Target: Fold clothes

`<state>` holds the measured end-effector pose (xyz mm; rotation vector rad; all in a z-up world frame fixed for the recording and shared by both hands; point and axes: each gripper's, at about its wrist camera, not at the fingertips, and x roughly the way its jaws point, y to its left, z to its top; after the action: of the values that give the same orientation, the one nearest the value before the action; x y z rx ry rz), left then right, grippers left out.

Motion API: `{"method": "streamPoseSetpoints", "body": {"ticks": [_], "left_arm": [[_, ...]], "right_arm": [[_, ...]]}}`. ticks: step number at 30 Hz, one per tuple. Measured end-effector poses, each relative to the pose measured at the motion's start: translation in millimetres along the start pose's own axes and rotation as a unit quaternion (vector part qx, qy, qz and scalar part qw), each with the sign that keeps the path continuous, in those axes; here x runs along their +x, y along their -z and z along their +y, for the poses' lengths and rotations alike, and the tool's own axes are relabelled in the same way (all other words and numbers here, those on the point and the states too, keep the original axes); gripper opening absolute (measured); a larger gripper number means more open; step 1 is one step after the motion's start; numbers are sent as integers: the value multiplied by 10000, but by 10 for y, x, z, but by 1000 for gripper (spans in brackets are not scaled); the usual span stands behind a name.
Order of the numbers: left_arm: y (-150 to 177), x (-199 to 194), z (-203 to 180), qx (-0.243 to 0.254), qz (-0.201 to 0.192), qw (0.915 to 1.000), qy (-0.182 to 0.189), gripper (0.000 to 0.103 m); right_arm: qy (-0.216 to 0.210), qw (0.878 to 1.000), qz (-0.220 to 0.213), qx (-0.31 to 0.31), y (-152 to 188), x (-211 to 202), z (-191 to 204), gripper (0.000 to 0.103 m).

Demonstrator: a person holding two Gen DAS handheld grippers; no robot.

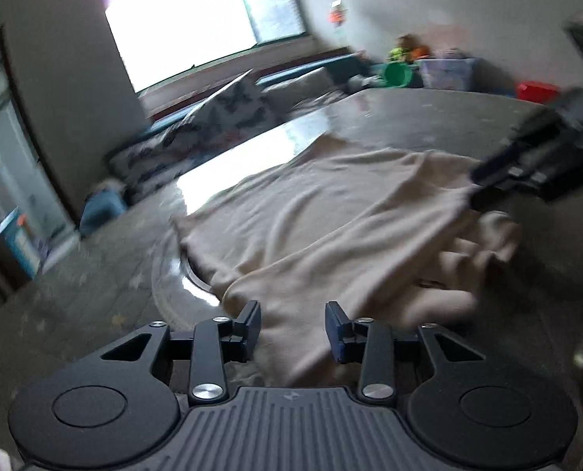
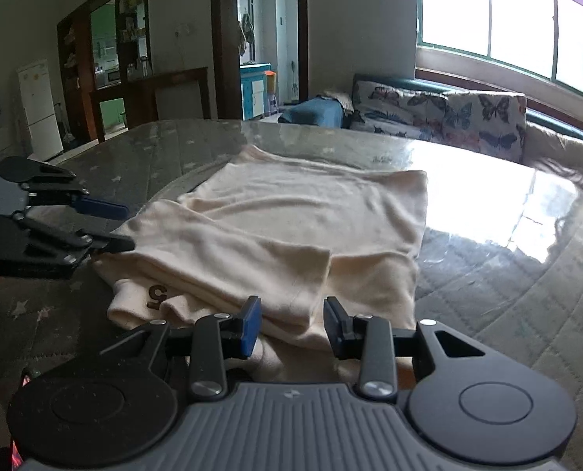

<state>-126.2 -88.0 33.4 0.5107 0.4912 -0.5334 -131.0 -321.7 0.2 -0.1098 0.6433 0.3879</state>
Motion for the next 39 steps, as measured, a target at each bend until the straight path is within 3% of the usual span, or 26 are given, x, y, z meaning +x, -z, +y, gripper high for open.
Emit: {"method": "streamPoseSetpoints", "body": {"ticks": [4,9,11,13,17,19,25,32,35,37,39], "left_arm": [[79,-29,-239,755,-154,9970,101,45],[212,-3,-573,1740,-270,9842,182,45],[207,36,-637,1874,-344,9815,158,45],[161,98,-634,1781,-373,9830,241,45],[156,192,-712,1844,-437,9812,353,20],[153,208,-728,1848,-467,9811,317,13],[-34,112,-497,1072,-626,9916,350,10],[-238,118,-287,494,-674,9954,471,10],[-251,139,-245,373,-649,9958,525,11],[-198,120,-270,455,-639,9957,483,14],[-139,95,-299,553,-629,9955,433,17]], "right_arm": [[0,9998,175,-105,56,24,24,36],[-78,9992,203,-331,91,-112,92,42],[-95,9984,242,-510,104,-158,133,42],[-109,9972,289,-685,123,-187,170,47],[-90,9930,386,-1114,207,-226,258,48],[-70,9905,413,-1310,253,-242,297,49],[147,9790,311,-2009,333,-234,379,55],[344,9689,-48,-2449,309,-22,435,56],[304,9694,-151,-2432,266,31,431,43],[262,9710,-182,-2370,232,41,420,27],[196,9747,-210,-2215,187,27,379,19]]}}
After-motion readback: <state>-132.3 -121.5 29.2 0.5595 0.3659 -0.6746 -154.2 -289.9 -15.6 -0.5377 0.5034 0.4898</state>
